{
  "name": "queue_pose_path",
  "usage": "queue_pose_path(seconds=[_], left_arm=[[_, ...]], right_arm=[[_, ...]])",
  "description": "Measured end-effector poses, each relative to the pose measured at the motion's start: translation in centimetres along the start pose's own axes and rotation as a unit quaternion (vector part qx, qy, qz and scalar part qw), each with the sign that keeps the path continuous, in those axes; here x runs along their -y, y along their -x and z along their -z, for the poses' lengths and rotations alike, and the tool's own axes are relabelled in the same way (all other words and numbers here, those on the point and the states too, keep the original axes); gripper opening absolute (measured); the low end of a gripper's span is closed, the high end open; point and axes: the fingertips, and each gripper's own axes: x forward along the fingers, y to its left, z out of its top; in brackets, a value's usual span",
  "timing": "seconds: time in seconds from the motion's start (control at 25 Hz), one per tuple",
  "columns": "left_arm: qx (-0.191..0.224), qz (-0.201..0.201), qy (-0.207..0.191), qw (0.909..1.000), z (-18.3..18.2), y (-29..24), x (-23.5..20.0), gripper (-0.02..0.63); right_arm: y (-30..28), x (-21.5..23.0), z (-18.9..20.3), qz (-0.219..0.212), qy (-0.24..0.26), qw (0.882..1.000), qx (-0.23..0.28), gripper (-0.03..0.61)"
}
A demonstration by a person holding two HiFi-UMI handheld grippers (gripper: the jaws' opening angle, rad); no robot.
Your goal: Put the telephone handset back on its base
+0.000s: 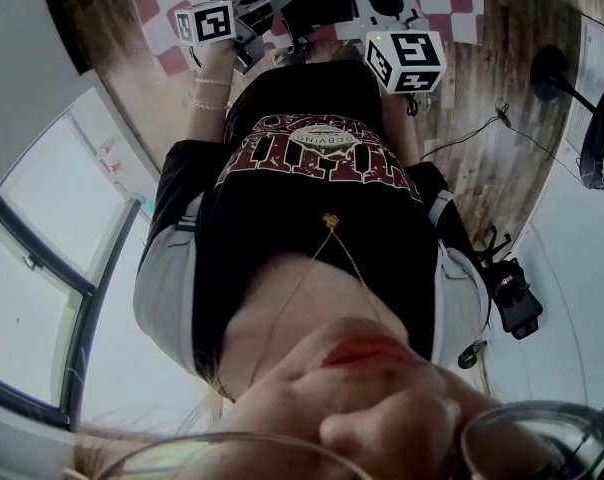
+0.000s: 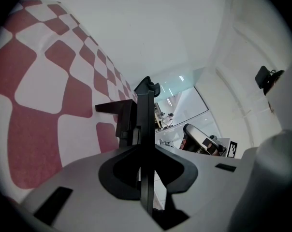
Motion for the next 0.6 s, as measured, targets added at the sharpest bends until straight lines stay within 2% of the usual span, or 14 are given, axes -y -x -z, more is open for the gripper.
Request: queue_pose_path(seconds=[0.6], left_arm=[[-0.007, -0.003, -0.006, 1.0, 0.3, -1.4, -1.3, 0.08]], right_arm=[[0.4, 0.5, 0.6, 0.007, -0.005, 1.0, -0.01, 0.023]])
